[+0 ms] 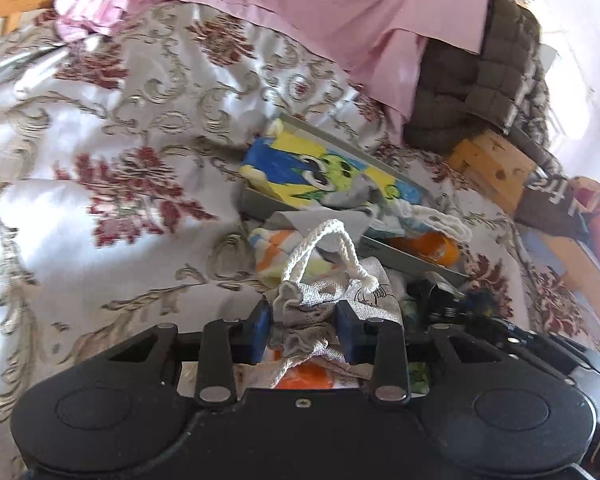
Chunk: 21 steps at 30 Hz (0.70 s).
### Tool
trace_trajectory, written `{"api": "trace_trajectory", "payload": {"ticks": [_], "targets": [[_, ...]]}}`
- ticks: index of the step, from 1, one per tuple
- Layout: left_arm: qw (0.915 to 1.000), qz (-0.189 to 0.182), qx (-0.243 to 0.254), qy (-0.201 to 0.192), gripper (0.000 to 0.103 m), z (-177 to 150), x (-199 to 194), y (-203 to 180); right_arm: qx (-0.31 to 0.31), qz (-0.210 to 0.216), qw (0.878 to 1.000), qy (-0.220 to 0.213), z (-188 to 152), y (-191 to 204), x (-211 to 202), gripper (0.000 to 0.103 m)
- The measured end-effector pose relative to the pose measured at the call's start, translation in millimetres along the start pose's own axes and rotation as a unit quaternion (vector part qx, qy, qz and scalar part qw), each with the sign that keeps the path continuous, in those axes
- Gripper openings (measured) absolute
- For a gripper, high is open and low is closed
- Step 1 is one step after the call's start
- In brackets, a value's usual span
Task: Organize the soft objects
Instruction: 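Grasp the grey drawstring bag with the left gripper while the right gripper grasps the striped cloth, then lift the drawstring bag and striped cloth and carry them toward the painting tray with both grippers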
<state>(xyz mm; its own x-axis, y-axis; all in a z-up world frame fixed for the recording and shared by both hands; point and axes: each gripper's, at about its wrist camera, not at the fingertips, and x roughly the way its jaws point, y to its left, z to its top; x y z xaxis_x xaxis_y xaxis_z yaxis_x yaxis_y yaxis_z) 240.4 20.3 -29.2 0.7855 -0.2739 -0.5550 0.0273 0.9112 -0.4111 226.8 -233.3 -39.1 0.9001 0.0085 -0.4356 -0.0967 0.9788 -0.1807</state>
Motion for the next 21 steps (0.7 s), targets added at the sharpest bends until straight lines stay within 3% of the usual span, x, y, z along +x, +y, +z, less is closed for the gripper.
{"api": "trace_trajectory", "payload": {"ticks": [6,11,12,15,19,21], "targets": [[0.9990,0.041,-0.020,0.000,0.037,1.1,-13.6,5.4,0.030,-0.004,1.000,0.003,0.0,-11.9,-0.2,0.008],[0.9990,0.021,-0.039,0.011,0.042,-1.4,-9.2,10.3,0.042,0.008,0.999,0.012,-0.8,-14.0,5.5,0.010],[0.9987,0.012,-0.047,0.013,0.047,-1.4,-7.9,12.4,0.045,0.009,0.999,0.013,-0.8,-13.3,6.0,0.010],[0.9978,-0.004,-0.064,0.016,0.058,-3.1,-2.8,14.5,0.052,0.018,0.998,0.013,-0.7,-11.7,7.5,0.018],[0.9967,-0.021,-0.074,0.025,0.070,-4.5,6.2,15.2,0.053,0.033,0.998,0.013,-0.6,-7.7,9.8,0.039],[0.9969,-0.022,-0.068,0.032,0.072,-5.8,12.0,13.1,0.047,0.040,0.998,0.012,-0.7,-4.3,10.9,0.045]]}}
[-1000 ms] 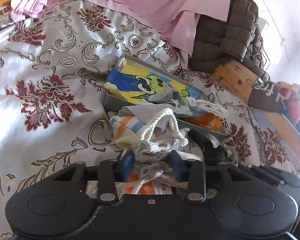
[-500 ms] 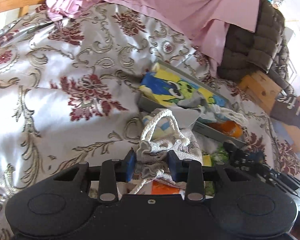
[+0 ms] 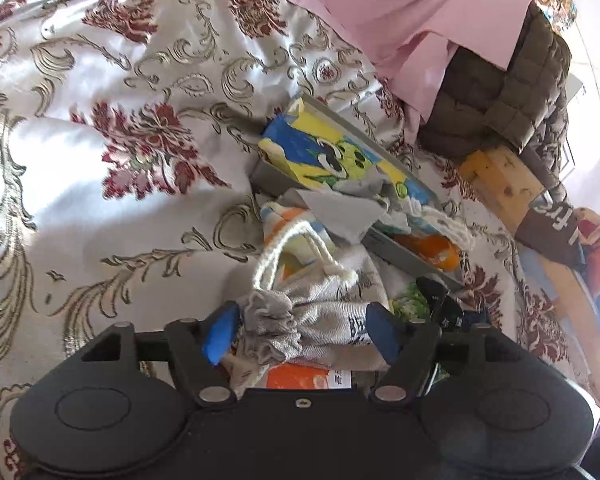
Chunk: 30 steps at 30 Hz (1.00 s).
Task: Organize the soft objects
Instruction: 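Lift the drawstring bag and striped cloth and carry them toward the painting tray with both grippers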
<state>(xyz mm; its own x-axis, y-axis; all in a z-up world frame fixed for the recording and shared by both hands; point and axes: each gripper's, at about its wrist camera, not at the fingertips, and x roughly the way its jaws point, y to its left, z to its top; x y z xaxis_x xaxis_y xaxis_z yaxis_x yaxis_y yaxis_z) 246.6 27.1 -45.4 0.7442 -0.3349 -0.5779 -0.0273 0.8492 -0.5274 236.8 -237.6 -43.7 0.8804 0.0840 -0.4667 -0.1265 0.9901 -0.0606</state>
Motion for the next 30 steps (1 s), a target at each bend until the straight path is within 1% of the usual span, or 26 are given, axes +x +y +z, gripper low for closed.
{"api": "trace_trajectory", "payload": {"ticks": [2,7,11,15,22,24,25,30], "targets": [[0.9999,0.004,0.015,0.004,0.073,-1.8,5.2,-3.5,-0.008,0.004,1.000,0.000,-0.7,4.1,0.7,0.052],[0.9987,0.014,0.049,0.007,0.073,-4.9,15.8,-8.0,-0.035,0.007,0.999,0.003,-4.4,15.8,3.0,0.059],[0.9983,0.013,0.057,0.006,0.073,-5.3,17.2,-7.1,-0.053,0.004,0.999,0.009,-6.9,22.5,4.8,0.060],[0.9979,0.013,0.063,0.007,0.067,-5.6,17.4,-7.0,-0.071,0.002,0.997,0.016,-9.6,28.5,5.2,0.059],[0.9952,0.030,0.093,0.002,0.053,-7.7,16.1,-13.0,-0.090,-0.004,0.996,0.017,-11.7,32.2,3.9,0.045],[0.9938,0.036,0.106,-0.002,0.051,-8.4,14.6,-16.3,-0.096,-0.003,0.995,0.012,-12.1,34.7,2.2,0.032],[0.9931,0.038,0.111,-0.004,0.050,-8.8,13.7,-17.6,-0.099,-0.004,0.995,0.011,-12.0,35.3,2.2,0.022],[0.9866,0.055,0.151,-0.028,0.047,-10.8,7.8,-26.0,-0.102,-0.009,0.995,0.009,-12.9,33.9,2.1,0.017]]}}
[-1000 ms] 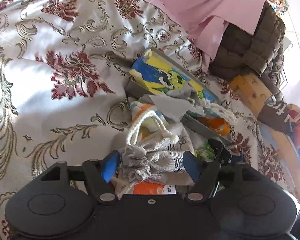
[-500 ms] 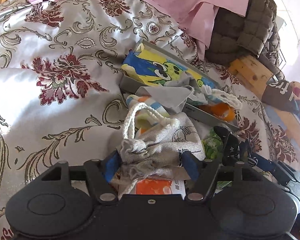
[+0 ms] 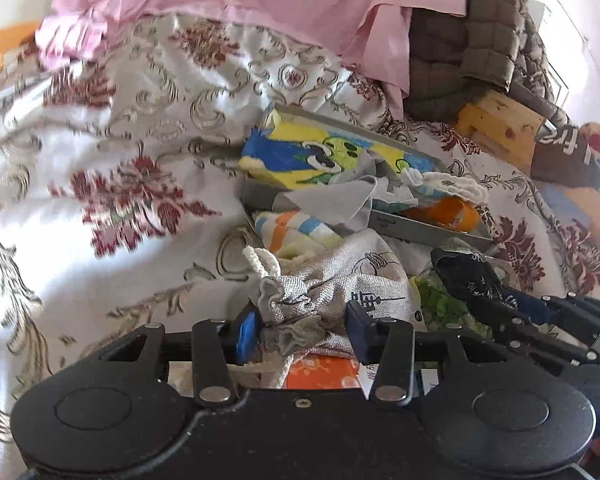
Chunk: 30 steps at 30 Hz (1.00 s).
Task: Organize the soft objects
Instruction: 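Lift the drawstring bag and striped cloth and carry them toward the painting tray with both grippers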
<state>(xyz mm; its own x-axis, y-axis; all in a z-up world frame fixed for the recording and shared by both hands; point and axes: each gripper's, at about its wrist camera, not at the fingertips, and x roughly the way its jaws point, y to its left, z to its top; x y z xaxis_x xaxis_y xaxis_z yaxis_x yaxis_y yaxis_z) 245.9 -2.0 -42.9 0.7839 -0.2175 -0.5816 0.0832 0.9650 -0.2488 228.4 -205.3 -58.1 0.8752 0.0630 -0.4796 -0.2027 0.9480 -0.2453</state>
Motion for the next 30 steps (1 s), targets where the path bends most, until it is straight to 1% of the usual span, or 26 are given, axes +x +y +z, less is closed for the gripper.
{"api": "trace_trajectory", "payload": {"ticks": [4,8,12,17,20,23,25,30], "targets": [[0.9998,0.005,0.014,-0.016,0.045,-0.7,-7.3,-2.8,-0.003,-0.010,1.000,-0.004,-0.9,-1.1,-3.3,0.013],[0.9973,0.014,0.041,-0.059,0.044,-1.3,-23.2,-10.3,0.001,-0.020,1.000,-0.017,-0.8,-4.4,-10.4,0.011],[0.9932,0.007,0.039,-0.110,0.044,2.2,-42.3,-13.8,0.012,-0.024,0.998,-0.050,2.2,-8.5,-21.7,0.011],[0.9869,0.010,0.046,-0.154,0.044,4.2,-55.5,-20.1,0.020,-0.035,0.995,-0.088,8.3,-12.5,-31.1,0.011],[0.9860,0.010,0.033,-0.163,0.044,6.3,-59.7,-20.5,0.026,-0.037,0.994,-0.099,12.4,-16.1,-33.0,0.011],[0.9879,0.000,0.003,-0.155,0.044,11.3,-61.3,-15.9,0.045,-0.031,0.994,-0.097,16.1,-24.3,-31.0,0.011],[0.9877,-0.001,-0.012,-0.156,0.044,16.0,-62.1,-13.5,0.053,-0.034,0.993,-0.100,20.4,-28.2,-28.9,0.011],[0.9852,0.004,-0.032,-0.168,0.044,44.7,-55.2,-13.2,0.087,-0.018,0.989,-0.118,46.6,-39.7,-11.8,0.011]]}}
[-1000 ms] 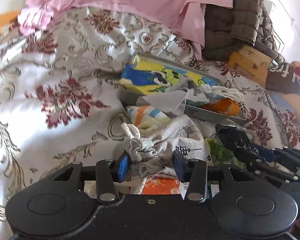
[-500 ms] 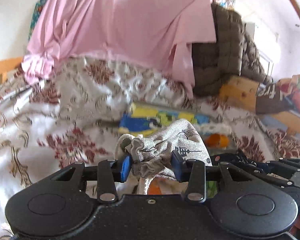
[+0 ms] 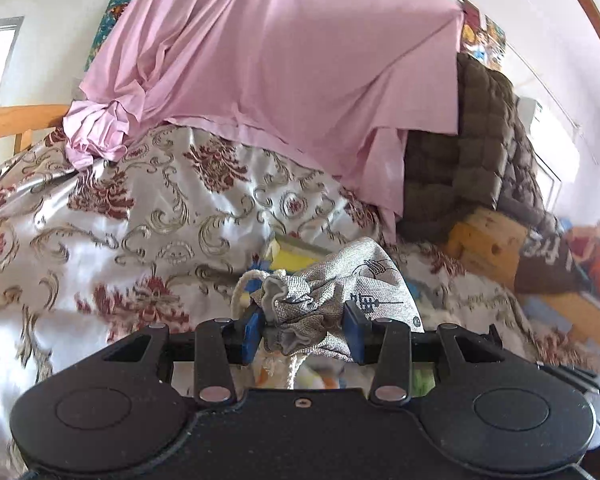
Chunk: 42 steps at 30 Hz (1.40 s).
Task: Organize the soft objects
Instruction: 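Lift the drawstring bag and striped cloth and carry them toward the painting tray with both grippers, then lower the bag and striped cloth into the tray and open both grippers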
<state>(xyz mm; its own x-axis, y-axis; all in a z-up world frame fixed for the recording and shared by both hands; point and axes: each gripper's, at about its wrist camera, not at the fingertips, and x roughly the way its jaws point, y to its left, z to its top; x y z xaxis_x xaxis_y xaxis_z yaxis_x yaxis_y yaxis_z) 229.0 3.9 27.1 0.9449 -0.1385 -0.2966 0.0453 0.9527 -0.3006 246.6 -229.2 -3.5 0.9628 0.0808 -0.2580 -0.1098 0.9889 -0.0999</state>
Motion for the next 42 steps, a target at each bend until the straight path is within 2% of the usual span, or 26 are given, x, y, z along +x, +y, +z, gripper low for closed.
{"api": "trace_trajectory", "payload": {"ticks": [6,13,17,23,30,33,38,42], "targets": [[0.9997,0.013,-0.005,-0.021,0.044,31.4,43.9,-2.3,0.054,0.001,0.998,-0.016,28.2,-18.1,55.8,0.011],[0.9998,0.019,0.001,-0.005,0.044,54.7,126.9,-7.5,0.138,0.007,0.990,-0.004,41.3,-55.0,113.8,0.011],[0.9992,0.011,-0.016,0.035,0.044,54.7,173.9,-8.9,0.157,0.012,0.987,0.029,36.8,-69.8,147.3,0.011],[0.9945,0.014,-0.036,0.098,0.044,40.9,219.6,-7.0,0.186,0.015,0.979,0.077,19.1,-75.6,173.8,0.012],[0.9878,0.015,-0.044,0.148,0.046,30.1,239.8,-7.4,0.185,0.014,0.976,0.114,7.4,-74.1,179.2,0.025],[0.9860,0.024,-0.036,0.161,0.047,26.2,240.6,-8.8,0.179,0.012,0.977,0.116,7.0,-72.8,177.7,0.033],[0.9824,0.025,-0.040,0.180,0.048,22.7,238.7,-7.5,0.170,0.006,0.979,0.114,8.8,-72.6,173.4,0.052],[0.9804,0.032,-0.042,0.190,0.054,21.7,236.2,-7.7,0.168,0.002,0.979,0.113,9.9,-75.0,170.0,0.060]]}}
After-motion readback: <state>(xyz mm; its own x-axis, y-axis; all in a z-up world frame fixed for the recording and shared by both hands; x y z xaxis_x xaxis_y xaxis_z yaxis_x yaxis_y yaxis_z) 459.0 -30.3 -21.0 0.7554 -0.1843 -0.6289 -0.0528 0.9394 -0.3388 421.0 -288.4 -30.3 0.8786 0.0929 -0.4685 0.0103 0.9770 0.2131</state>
